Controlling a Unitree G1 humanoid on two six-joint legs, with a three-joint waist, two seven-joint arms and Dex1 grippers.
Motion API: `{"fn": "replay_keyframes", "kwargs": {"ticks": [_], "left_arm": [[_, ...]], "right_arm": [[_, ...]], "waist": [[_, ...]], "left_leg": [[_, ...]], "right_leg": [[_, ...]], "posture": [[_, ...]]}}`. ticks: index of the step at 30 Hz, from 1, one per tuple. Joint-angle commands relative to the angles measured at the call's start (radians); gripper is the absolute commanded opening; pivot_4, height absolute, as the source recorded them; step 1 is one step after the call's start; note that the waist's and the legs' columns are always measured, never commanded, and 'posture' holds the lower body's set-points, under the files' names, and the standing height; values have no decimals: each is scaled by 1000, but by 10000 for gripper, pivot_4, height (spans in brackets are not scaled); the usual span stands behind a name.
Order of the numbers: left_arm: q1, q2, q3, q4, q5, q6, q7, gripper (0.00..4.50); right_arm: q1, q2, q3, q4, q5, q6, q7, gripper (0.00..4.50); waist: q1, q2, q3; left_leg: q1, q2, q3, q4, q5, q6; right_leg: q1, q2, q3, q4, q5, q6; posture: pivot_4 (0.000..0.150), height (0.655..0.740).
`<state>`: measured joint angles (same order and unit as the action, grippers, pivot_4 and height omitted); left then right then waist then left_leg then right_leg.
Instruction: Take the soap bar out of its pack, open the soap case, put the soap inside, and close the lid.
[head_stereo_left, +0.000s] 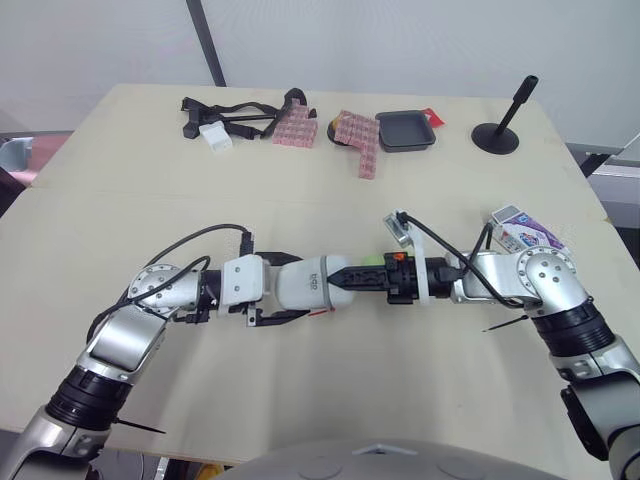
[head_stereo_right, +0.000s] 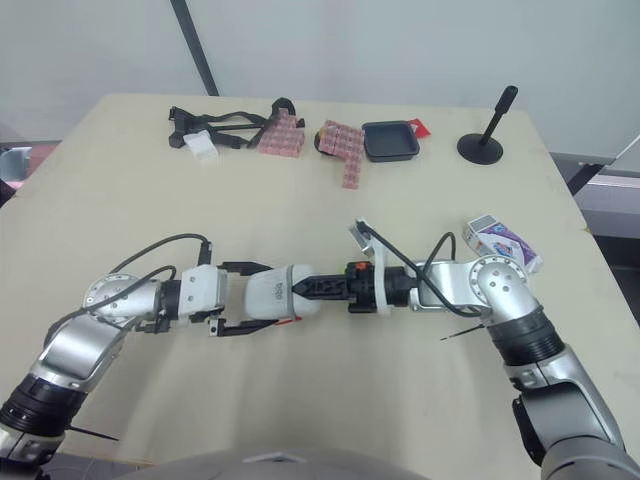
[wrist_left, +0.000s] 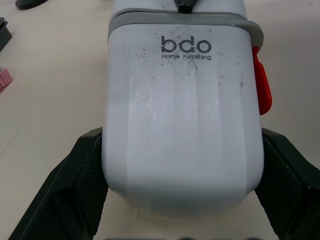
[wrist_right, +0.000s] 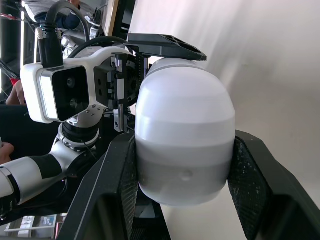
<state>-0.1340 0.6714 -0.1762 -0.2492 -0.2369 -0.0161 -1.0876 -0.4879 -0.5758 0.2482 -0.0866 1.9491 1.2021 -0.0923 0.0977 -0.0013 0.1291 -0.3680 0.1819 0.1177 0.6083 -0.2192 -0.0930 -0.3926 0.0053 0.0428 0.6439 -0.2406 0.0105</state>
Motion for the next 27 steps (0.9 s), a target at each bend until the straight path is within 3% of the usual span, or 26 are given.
{"fn": "replay_keyframes", "kwargs": {"ticks": [1, 17, 27], "left_arm": [[8, 10, 16, 3, -9, -12, -6, 34613], [12, 5, 3, 38, 5, -44, -19, 34613], [-56, 17, 21, 194, -2, -89, -85, 34613]], "right_arm": [[-13, -53, -22, -13, -20, 26, 20, 20021], [-35, -100, -58, -2, -3, 14, 28, 20021], [16, -286, -204, -163, 23, -49, -36, 20021]], "waist": [[0, 0, 0], [0, 0, 0], [17, 0, 0]], "left_leg": [[0, 0, 0, 0, 0, 0], [0, 0, 0, 0, 0, 0], [0, 0, 0, 0, 0, 0]], "right_leg": [[0, 0, 0, 0, 0, 0], [0, 0, 0, -2, 0, 0], [0, 0, 0, -2, 0, 0]], "posture": [[1500, 7400], [1500, 7400], [1500, 7400]]}}
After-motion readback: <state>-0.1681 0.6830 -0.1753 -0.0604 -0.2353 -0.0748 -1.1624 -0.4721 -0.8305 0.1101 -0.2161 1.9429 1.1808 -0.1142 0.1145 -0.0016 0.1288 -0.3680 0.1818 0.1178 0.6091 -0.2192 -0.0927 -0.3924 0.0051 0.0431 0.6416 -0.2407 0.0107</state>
